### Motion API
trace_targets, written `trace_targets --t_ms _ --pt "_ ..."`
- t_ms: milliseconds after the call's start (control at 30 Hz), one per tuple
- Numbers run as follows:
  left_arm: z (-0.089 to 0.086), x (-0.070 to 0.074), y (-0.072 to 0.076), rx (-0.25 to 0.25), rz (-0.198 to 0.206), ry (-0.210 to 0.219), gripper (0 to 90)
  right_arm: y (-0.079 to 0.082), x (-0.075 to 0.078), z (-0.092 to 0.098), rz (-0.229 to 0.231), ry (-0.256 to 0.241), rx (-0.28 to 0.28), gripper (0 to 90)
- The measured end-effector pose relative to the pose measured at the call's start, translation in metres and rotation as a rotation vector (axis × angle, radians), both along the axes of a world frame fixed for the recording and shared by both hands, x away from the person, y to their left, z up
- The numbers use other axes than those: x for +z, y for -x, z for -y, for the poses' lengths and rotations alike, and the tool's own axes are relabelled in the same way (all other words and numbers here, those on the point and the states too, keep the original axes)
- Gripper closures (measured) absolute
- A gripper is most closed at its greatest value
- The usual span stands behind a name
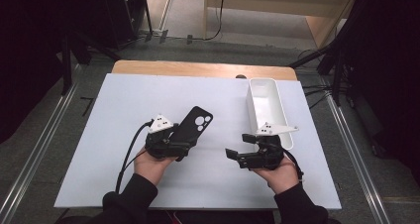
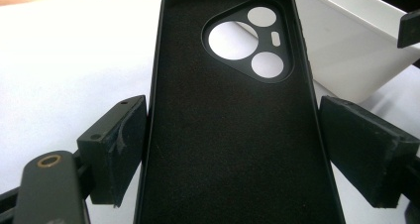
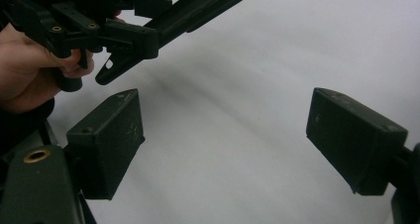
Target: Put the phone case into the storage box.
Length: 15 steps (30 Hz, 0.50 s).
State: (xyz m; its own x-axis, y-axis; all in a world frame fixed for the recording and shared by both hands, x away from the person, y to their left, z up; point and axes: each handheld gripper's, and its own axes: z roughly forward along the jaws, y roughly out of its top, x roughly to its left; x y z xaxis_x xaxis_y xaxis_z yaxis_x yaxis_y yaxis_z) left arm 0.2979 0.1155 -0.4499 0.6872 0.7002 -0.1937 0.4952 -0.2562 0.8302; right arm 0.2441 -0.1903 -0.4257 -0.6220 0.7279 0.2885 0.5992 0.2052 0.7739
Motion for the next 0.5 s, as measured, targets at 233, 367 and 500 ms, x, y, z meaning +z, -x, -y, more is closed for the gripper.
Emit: trace_targets --t_ms 233,367,500 --pt "-0.001 -0.005 -0.002 0.025 -0.021 0.024 14.1 -0.006 0.007 -0.008 0.001 -0.005 -0.009 13.1" --pt "-0.001 -0.008 -0.003 0.042 -0.029 0.038 14.0 -0.01 0.01 -0.011 -0.009 -0.004 -0.008 13.1" --pt "0.0 -0.007 -0.001 0.053 -0.008 0.036 14.0 -0.014 0.013 -0.015 -0.015 -0.018 -0.011 13.0"
